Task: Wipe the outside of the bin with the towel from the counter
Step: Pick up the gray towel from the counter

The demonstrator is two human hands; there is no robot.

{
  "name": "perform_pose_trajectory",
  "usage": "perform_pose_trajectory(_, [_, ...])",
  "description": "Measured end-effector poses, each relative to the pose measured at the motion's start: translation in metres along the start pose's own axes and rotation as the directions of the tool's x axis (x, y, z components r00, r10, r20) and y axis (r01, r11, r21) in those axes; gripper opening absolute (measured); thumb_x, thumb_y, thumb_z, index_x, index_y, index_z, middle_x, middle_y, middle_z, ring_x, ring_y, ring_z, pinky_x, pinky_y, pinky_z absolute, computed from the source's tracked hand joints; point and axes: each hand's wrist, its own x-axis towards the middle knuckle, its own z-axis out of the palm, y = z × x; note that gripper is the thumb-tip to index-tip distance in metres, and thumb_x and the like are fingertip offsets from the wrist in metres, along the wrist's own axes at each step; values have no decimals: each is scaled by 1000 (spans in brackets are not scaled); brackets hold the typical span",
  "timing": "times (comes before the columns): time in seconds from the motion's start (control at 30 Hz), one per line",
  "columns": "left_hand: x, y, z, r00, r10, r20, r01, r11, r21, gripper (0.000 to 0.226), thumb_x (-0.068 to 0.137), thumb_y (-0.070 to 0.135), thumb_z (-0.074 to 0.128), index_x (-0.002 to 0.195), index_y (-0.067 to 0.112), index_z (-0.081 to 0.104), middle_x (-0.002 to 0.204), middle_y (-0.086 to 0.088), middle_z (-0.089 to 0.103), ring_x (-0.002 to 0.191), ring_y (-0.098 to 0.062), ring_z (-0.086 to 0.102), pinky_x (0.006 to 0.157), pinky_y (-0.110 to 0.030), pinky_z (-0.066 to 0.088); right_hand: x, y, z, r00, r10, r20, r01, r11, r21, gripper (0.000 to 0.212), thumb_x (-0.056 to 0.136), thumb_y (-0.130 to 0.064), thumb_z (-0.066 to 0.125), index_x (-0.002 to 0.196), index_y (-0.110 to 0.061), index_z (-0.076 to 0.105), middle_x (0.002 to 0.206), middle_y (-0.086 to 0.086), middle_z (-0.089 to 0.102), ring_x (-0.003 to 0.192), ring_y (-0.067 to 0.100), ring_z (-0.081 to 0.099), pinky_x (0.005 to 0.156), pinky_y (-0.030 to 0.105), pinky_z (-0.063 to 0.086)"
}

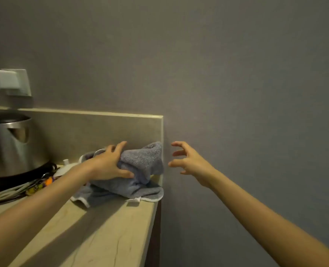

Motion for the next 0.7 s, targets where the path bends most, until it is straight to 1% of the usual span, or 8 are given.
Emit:
perform_pose_trajectory(0.1, [1, -3, 6, 988, 89, -128, -96, 994, -52, 84, 68, 57, 62, 138, 30, 25, 135, -8, 51, 120, -28, 51, 94, -44, 45, 2, 0, 18, 998, 42, 37, -43, 999, 16, 58, 82, -17, 68, 131, -34, 43, 124, 3, 51, 111, 20, 54, 84, 41, 48])
perform_pose_trajectory(0.2, [2, -1, 11, 955, 145, -259, -171, 982, -80, 53, 70, 41, 62, 117, 32, 39, 112, -3, 67, 98, -26, 62, 76, -40, 51, 6, 2, 31, 998, 29, 60, -35, 995, 91, 56, 83, -17, 68, 129, -35, 43, 114, -4, 56, 104, 15, 58, 80, 37, 51])
perform_pose_trajectory(0.3, [2, 6, 3, 914, 172, -367, -240, 959, -149, 41, 72, 31, 63, 108, 32, 43, 101, -3, 69, 88, -26, 63, 70, -40, 51, 8, 3, 37, 999, -11, 36, 6, 991, 132, 52, 83, -16, 68, 127, -32, 45, 111, -2, 60, 97, 11, 61, 74, 29, 52])
perform_pose_trajectory(0.43, [2, 23, -23, 853, 206, -480, -375, 880, -290, 37, 70, 19, 65, 104, 30, 52, 94, -1, 69, 85, -24, 63, 73, -41, 52, 5, 2, 34, 995, -81, -56, 90, 981, 173, 41, 83, -11, 66, 119, -26, 52, 102, 0, 65, 89, 11, 64, 68, 22, 52])
perform_pose_trajectory(0.53, [5, 44, -50, 819, 222, -528, -452, 818, -357, 32, 70, 16, 66, 98, 31, 59, 89, 5, 68, 84, -15, 62, 72, -29, 49, 0, -6, 25, 974, -154, -164, 182, 968, 172, 24, 85, -9, 64, 102, -27, 61, 94, 3, 68, 84, 14, 64, 67, 24, 49])
perform_pose_trajectory(0.6, [10, 62, -68, 799, 240, -552, -492, 789, -369, 29, 71, 16, 68, 91, 35, 59, 83, 16, 66, 79, -6, 59, 66, -10, 42, -5, -16, 12, 944, -201, -261, 253, 950, 184, 16, 86, -11, 64, 88, -26, 63, 87, 3, 67, 78, 11, 60, 66, 24, 47])
perform_pose_trajectory(0.63, [11, 73, -77, 787, 249, -565, -510, 777, -369, 30, 71, 17, 68, 90, 38, 59, 81, 21, 64, 76, -1, 57, 63, -4, 39, -8, -21, 3, 922, -227, -315, 294, 938, 183, 15, 86, -9, 63, 83, -24, 63, 82, 2, 66, 73, 8, 58, 65, 22, 47])
perform_pose_trajectory(0.7, [13, 97, -93, 768, 271, -580, -552, 739, -386, 27, 70, 20, 69, 90, 38, 61, 81, 22, 64, 75, 5, 56, 63, -2, 39, -17, -33, -19, 872, -274, -405, 366, 916, 168, 17, 88, -5, 60, 80, -21, 63, 77, -2, 65, 67, 2, 57, 62, 17, 47])
